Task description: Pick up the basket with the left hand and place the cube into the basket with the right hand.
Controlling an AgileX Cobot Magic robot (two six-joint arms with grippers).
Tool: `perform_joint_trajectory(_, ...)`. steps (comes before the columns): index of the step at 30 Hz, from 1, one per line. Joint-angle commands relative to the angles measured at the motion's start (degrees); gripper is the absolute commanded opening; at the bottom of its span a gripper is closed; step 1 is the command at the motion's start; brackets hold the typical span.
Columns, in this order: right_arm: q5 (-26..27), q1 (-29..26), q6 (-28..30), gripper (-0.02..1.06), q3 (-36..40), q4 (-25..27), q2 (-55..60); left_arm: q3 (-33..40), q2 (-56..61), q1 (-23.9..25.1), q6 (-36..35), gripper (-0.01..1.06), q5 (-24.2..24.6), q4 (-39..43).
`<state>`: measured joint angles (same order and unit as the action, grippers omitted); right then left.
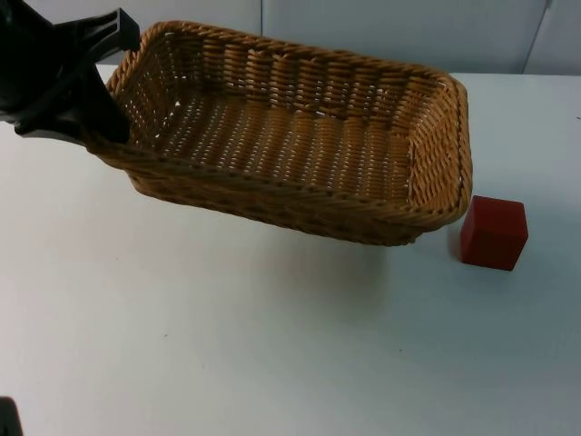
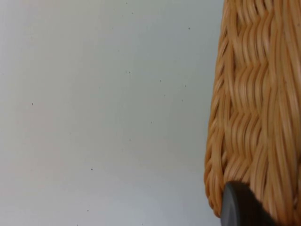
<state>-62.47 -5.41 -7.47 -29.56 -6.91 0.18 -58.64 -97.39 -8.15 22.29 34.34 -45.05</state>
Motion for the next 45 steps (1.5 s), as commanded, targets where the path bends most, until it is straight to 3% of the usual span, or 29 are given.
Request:
perform_joint_trajectory(1,0.6,0.1,0.0,0.00,0.3,-0.4,-0.2,0.1,0.9,0.0,-0.2,0.00,-0.6,-2.1)
perform_joint_trajectory(7,1.0,0.1,1.2,0.00,0.2,-0.3,-0.2,0.1,0.9,0.0,-0.2,0.00,-0.6,-2.1)
perform_joint_trajectory(11,4.0,0.1,12.2,0.00,-0.9,5.2,2.9,0.1,0.9,0.0,-0.2,0.00,-1.0,-2.1)
perform_joint_trajectory(13,5.3,0.1,13.0,0.00,-1.1,5.9,3.7,0.1,0.9,0.0,-0.2,0.00,-1.1,-2.1)
perform_joint_trajectory(16,20.8,0.1,18.2,0.00,-1.2,9.6,10.2,0.1,0.9,0.0,-0.2,0.00,-1.2,-2.1)
perform_joint_trajectory(17,20.8,0.1,18.2,0.00,-1.2,9.6,10.2,0.1,0.9,0.0,-0.2,0.00,-1.2,-2.1)
perform_joint_trajectory(21,32.1,0.1,22.2,0.00,-1.3,11.6,23.5,0.1,0.9,0.0,-0.2,0.00,-1.2,-2.1)
perform_joint_trajectory(27,38.8,0.2,23.0,0.00,-3.3,9.7,47.4,0.1,0.9,0.0,-0.2,0.00,-1.3,-2.1)
perform_joint_trajectory(35,34.4,0.2,22.9,0.00,-17.2,14.5,73.3,0.1,0.9,0.0,-0.2,0.00,-1.6,-2.1)
perform_joint_trajectory(39,33.9,0.2,26.4,0.00,-21.0,14.7,79.9,0.1,0.9,0.0,-0.2,0.00,-1.6,-2.1)
perform_joint_trajectory(41,32.3,0.2,30.9,0.01,-22.1,14.7,83.3,0.1,0.9,0.0,-0.2,0.00,-1.6,-2.1)
perform_joint_trajectory(45,29.6,1.2,34.2,0.13,-22.7,14.7,87.4,0.1,0.9,0.0,-0.2,0.00,-1.6,-2.1)
